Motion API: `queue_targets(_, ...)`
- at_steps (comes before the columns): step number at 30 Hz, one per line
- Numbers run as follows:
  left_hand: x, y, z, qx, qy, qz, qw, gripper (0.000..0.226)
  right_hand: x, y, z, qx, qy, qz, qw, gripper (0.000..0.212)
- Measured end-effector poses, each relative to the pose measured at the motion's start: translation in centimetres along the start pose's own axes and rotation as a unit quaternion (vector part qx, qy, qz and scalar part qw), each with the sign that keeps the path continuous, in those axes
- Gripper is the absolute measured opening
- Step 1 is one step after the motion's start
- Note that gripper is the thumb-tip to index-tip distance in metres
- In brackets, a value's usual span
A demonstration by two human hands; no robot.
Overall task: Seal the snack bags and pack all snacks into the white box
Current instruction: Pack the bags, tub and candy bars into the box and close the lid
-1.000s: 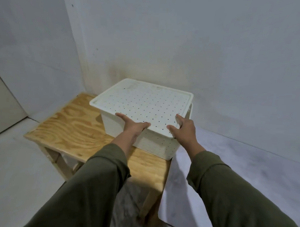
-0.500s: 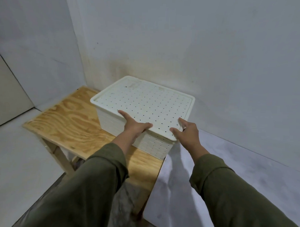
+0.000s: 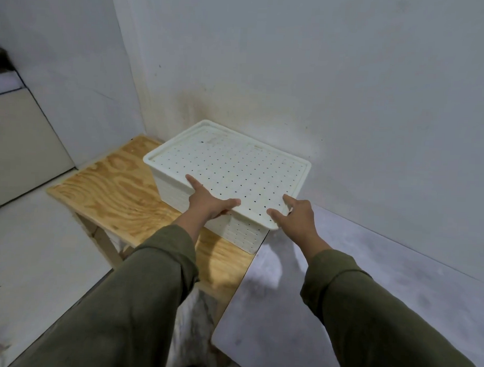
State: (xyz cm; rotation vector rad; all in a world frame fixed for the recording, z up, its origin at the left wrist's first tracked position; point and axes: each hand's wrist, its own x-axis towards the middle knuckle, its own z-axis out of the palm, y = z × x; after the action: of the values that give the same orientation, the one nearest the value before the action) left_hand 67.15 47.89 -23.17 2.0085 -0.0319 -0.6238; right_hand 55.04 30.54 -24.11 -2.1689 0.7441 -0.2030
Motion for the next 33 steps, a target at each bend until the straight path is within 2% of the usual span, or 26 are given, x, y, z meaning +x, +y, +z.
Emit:
queue_targets(6,0.3,-0.6,0.2,0.054,0.028,-0.004,0.998,0.149,0.8,0.6,0.3,-0.032,-0.03,-0.002,0.999,0.068)
queue_targets(9,0.7,-0.5,0.4,0.053,0.034,-0.01,0.998,0.143,1.2,0.6,0.4,-0.044,-0.017,-0.006,0.999,0.069)
queue_targets(12,0.7,-0.1,0.5,0.032,0.032,-0.018,0.999,0.14,1.3,0.7,0.7,-0.041,0.004,-0.017,0.999,0.061)
queue_targets(16,0.7,-0.3,0.7,-0.004,0.036,-0.026,0.999,0.139,1.2,0.5,0.9,-0.035,0.028,-0.038,0.998,0.074)
queue_targets(20,0.6,-0.6,0.7,-0.012,0.052,-0.021,0.998,0.137,1.6,0.0,0.8,-0.043,0.048,-0.067,0.996,0.077)
queue_targets(23,1.1,-0.6,0.3,-0.001,0.062,-0.015,0.998,0.137,2.0,0.0,1.1,-0.038,0.035,-0.053,0.997,0.081)
queue_targets(30,2.3,-0.5,0.0,0.059,0.047,-0.017,0.997,0.144,2.5,0.6,1.6,-0.037,0.025,-0.012,0.999,0.079)
queue_targets(33,2.4,-0.5,-0.1,0.083,0.044,-0.027,0.995,0.148,2.6,0.6,1.4,-0.109,0.035,-0.026,0.993,0.076)
